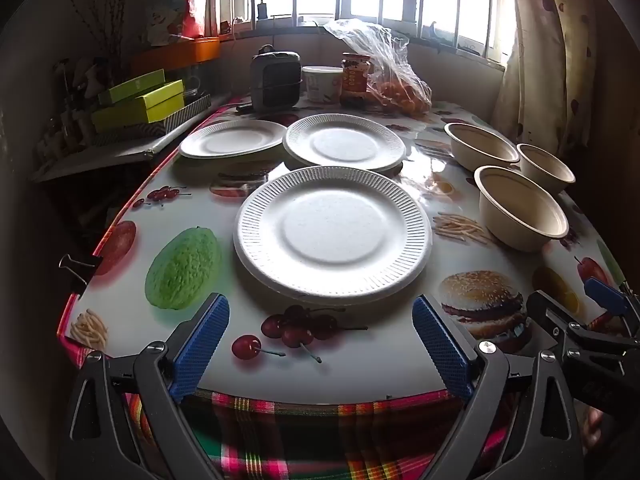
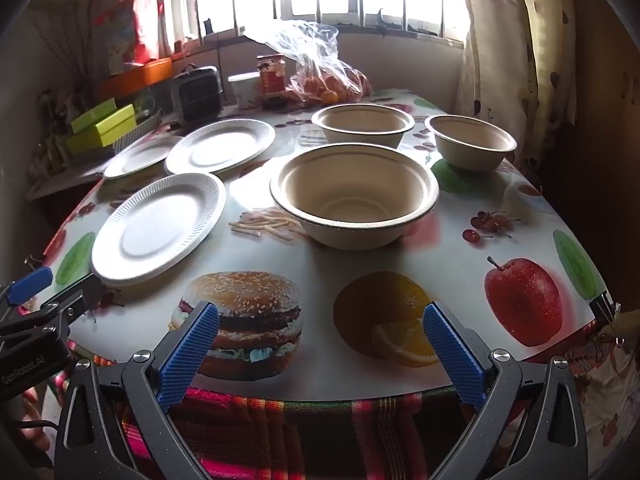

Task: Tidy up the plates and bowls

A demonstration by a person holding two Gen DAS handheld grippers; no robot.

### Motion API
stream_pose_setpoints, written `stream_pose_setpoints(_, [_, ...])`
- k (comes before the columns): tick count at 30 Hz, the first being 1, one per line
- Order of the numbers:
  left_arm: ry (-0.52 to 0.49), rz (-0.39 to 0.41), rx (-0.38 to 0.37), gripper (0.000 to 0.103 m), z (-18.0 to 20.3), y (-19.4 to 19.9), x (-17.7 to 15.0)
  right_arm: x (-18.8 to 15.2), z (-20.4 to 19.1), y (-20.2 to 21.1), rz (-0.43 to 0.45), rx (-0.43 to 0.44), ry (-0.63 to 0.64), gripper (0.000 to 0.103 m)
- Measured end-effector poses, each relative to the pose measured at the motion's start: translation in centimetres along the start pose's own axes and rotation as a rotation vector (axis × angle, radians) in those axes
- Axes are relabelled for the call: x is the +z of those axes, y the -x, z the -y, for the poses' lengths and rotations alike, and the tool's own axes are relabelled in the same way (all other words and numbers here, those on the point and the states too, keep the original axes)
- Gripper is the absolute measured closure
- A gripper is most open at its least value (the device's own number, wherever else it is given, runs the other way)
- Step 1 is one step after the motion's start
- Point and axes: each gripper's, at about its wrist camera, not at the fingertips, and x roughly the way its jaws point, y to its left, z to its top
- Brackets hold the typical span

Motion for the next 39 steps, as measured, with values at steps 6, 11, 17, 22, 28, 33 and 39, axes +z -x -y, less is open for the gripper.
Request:
stream_pose_setpoints(6, [0.003, -0.009, 0.001, 0.009, -0.1, 0.0, 0.0, 0.3, -0.3, -0.2, 0.005, 0.01, -0.001, 0.0])
stream_pose_setpoints(11, [0.013, -0.026, 0.024, 0.009, -0.5, -0.3, 0.0, 0.4, 0.1, 0.1, 0.01, 0.032, -0.006, 0.0])
stream_pose_setpoints(17, [0.022, -0.019, 0.03, 0.01, -0.5, -0.1, -0.1, 0.4, -0.5, 0.1, 0.022, 0.036, 0.013, 0.0])
stream_pose_setpoints(22, [0.032, -0.024, 0.018, 0.01, -0.6, 0.0, -0.1, 0.3, -0.6, 0.1, 0.019, 0.043, 0.018, 0.0])
stream_pose_setpoints(28, [0.033, -0.02, 0.016, 0.009, -0.6, 0.1, -0.1, 0.3, -0.8, 0.2, 0.021, 0.053, 0.02, 0.0])
stream_pose_setpoints(33, [0.042, -0.028, 0.012, 0.01, -0.7, -0.1, -0.1, 0.3, -0.9, 0.1, 0.019, 0.064, 0.023, 0.0])
stream_pose_setpoints(39, [0.043, -0.027, 0.012, 0.01, -0.8, -0.1, -0.1, 0.4, -1.0, 0.1, 0.02, 0.066, 0.023, 0.0])
